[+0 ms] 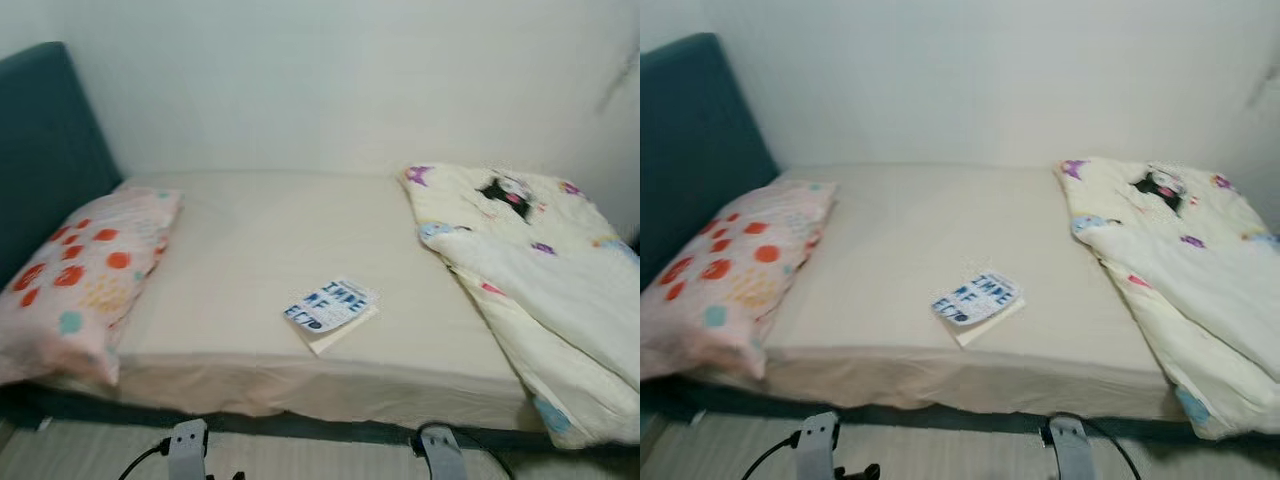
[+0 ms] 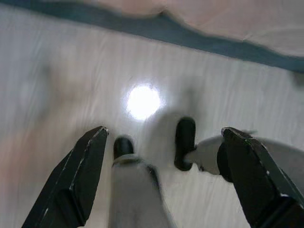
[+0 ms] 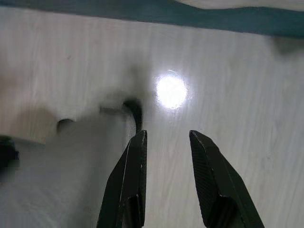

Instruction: Clean up the room

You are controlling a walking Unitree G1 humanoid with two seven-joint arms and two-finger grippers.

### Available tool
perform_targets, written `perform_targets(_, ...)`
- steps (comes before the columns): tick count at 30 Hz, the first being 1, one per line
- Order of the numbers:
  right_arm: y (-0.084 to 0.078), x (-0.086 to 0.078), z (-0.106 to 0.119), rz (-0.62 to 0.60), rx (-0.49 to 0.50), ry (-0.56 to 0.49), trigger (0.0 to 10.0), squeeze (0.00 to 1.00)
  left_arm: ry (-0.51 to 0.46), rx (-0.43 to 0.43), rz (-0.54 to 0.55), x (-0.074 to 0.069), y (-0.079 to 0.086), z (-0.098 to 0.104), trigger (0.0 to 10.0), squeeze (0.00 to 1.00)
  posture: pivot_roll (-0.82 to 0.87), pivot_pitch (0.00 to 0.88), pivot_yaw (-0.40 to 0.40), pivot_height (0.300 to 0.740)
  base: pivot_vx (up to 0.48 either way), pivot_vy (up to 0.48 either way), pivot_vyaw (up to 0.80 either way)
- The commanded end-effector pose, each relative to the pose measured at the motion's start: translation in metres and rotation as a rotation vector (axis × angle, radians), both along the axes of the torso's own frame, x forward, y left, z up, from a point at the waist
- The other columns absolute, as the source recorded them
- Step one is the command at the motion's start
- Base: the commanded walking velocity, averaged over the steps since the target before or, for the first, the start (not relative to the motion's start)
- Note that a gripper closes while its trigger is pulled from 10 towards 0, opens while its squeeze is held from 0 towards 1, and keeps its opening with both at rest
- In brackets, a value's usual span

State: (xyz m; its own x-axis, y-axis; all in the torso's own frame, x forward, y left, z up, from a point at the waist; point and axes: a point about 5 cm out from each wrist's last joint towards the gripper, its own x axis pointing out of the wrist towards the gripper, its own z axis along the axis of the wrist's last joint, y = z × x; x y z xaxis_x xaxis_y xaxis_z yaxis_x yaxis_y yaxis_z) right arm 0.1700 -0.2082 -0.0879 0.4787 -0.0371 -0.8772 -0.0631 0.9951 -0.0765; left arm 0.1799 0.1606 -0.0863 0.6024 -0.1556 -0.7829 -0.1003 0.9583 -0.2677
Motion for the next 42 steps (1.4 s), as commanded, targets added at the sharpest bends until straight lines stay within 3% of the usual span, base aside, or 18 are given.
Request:
perform_targets(1,0.003,0.004,0.001,-0.012,0.015,-0.013,10.0,0.00,0.003,0.010,-0.009,-0.001,0.001,0.000,10.0,0.00,-0.10,0.000,0.011,0.726,0.416,0.000,0.00)
perform_targets(17,0.001,0.005,0.002,-0.050,0.039,-0.029,10.0,0.00,0.025,0.014,0.000,-0.004,-0.001,-0.002,10.0,0.00,-0.11,0.000,0.010,0.726,0.356,0.000,0.00)
perform_targets(22,0.006,0.043,0.023,-0.222,0.283,-0.214,10.0,0.00,0.035,0.020,-0.020,-0.007,0.000,-0.004,10.0,0.00,-0.11,0.000,0.015,0.726,0.000,0.000,0.00)
perform_targets(30,0.009,0.060,0.033,-0.203,0.301,-0.263,10.0,0.00,0.052,0.026,-0.020,-0.011,0.002,-0.006,10.0,0.00,-0.11,0.000,0.013,0.726,0.000,-0.239,0.00)
perform_targets(38,0.012,0.054,0.028,-0.222,0.316,-0.222,10.0,0.00,0.062,0.022,-0.011,-0.015,0.003,-0.007,10.0,0.00,-0.10,0.000,0.006,0.726,0.000,0.000,0.00)
perform_targets(42,0.019,0.050,0.025,-0.289,0.424,-0.211,10.0,0.00,0.072,0.023,-0.018,-0.020,0.003,-0.009,10.0,0.00,-0.10,0.000,0.009,0.726,0.000,0.000,0.00)
